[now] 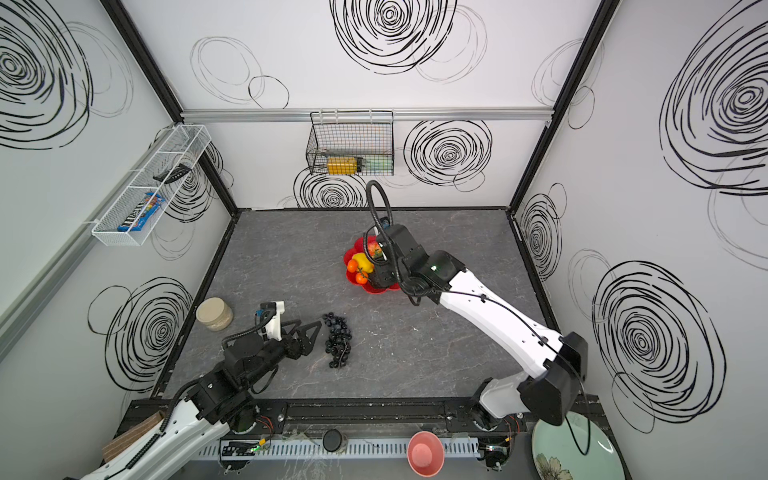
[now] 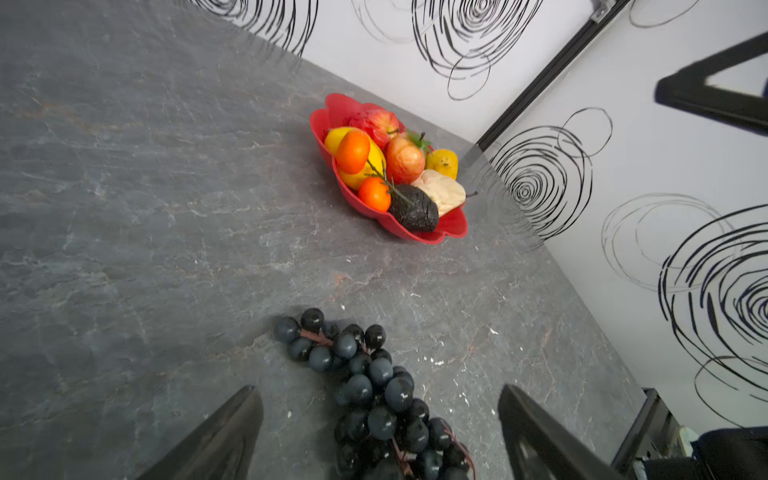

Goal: Place and organize the fake fruits in the fruit bowl

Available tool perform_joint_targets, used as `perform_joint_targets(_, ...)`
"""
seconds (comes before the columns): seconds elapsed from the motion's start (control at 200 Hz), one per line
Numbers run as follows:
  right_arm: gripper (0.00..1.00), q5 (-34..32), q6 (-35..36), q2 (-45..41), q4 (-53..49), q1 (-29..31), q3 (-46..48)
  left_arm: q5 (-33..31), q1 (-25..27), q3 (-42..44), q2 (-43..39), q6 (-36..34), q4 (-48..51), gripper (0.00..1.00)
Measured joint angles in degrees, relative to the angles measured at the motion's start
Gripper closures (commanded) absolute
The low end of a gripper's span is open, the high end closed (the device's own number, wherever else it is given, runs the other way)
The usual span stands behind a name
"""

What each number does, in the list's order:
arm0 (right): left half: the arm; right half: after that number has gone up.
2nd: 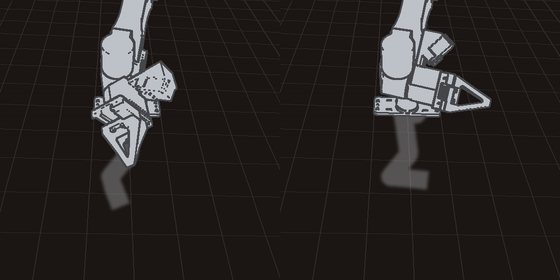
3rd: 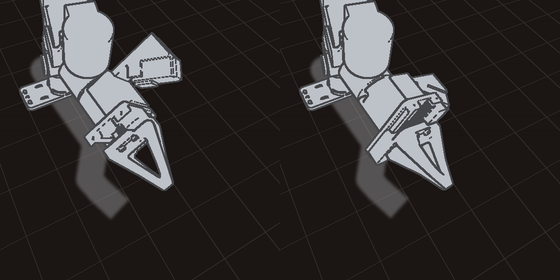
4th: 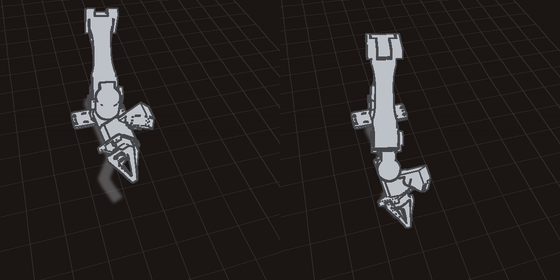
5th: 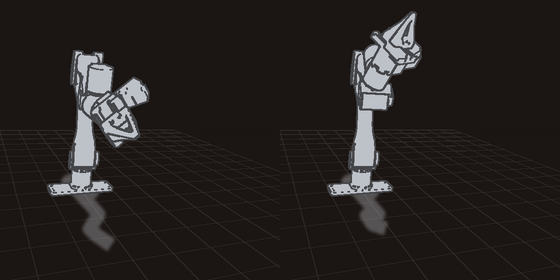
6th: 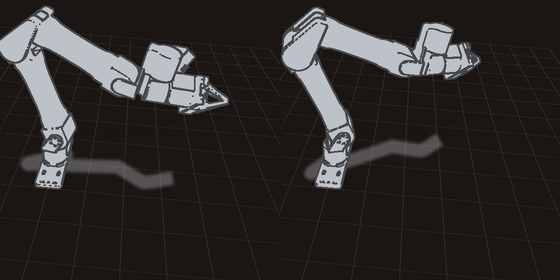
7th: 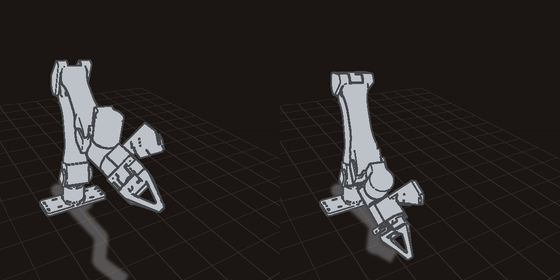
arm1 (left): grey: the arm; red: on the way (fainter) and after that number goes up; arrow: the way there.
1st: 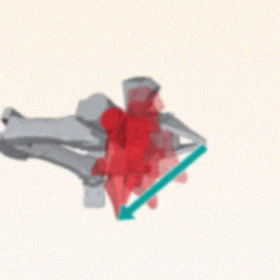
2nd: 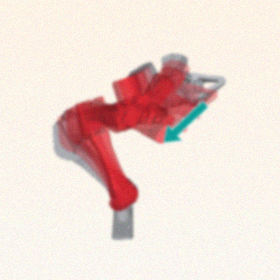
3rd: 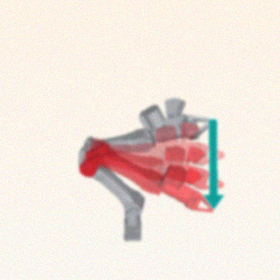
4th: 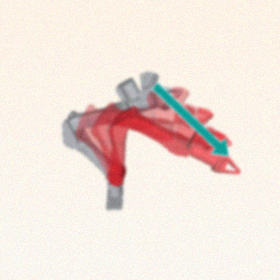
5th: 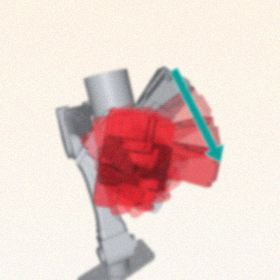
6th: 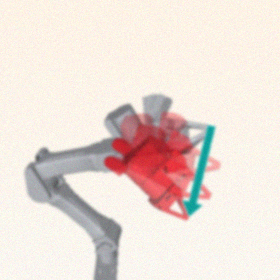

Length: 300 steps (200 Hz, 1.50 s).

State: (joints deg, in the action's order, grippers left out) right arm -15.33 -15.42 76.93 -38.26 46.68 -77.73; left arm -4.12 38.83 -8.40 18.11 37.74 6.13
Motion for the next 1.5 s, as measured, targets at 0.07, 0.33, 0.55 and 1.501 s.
perform_joint_targets(0.07, 0.38, 0.1, -1.2, -5.6, 1.9, 0.3, 5.5, -1.3, 3.3, -2.1, 2.8, 1.3, 2.2, 0.04)
perform_joint_targets(0.33, 0.37, 2.4, -7.5, -21.8, 9.0, 0.3, 22.6, -6.8, 13.7, -16.1, 16.5, 5.2, 12.1, 0.02)
perform_joint_targets(0.55, 0.34, 7.0, -13.6, -27.4, 13.0, 0.3, 35.6, -10.2, 18.1, -25.4, 30.5, 6.5, 19.7, 0.04)
perform_joint_targets(1.501, 0.26, 10.6, -18.6, -40.2, 16.2, 0.3, 46.0, -4.6, 22.3, -34.7, 59.7, 8.3, 9.5, 0.04)
